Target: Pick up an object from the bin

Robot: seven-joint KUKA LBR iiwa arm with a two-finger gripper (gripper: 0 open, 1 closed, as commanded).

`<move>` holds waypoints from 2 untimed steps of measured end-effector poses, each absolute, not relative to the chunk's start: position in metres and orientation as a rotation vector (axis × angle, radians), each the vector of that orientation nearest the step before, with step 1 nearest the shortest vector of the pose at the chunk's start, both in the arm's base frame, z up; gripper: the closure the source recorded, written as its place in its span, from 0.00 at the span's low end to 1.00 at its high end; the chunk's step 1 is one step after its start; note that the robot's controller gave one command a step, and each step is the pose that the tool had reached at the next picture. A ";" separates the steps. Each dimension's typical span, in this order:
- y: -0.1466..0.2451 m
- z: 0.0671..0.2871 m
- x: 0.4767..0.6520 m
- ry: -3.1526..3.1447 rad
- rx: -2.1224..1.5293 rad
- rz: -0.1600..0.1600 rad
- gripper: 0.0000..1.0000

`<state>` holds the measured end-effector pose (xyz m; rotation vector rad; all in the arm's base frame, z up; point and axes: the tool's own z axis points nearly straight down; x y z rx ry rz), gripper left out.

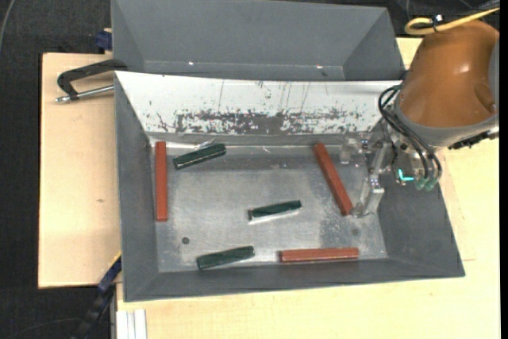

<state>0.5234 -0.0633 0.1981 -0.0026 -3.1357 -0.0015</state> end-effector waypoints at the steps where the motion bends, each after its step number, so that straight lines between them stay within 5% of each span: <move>1: 0.017 0.078 0.541 -3.111 0.402 -0.005 0.00; 2: 0.015 0.080 0.542 -3.117 0.400 -0.001 1.00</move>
Offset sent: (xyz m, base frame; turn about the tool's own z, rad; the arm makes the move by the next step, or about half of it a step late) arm 0.0179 0.0769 -0.1184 -0.2564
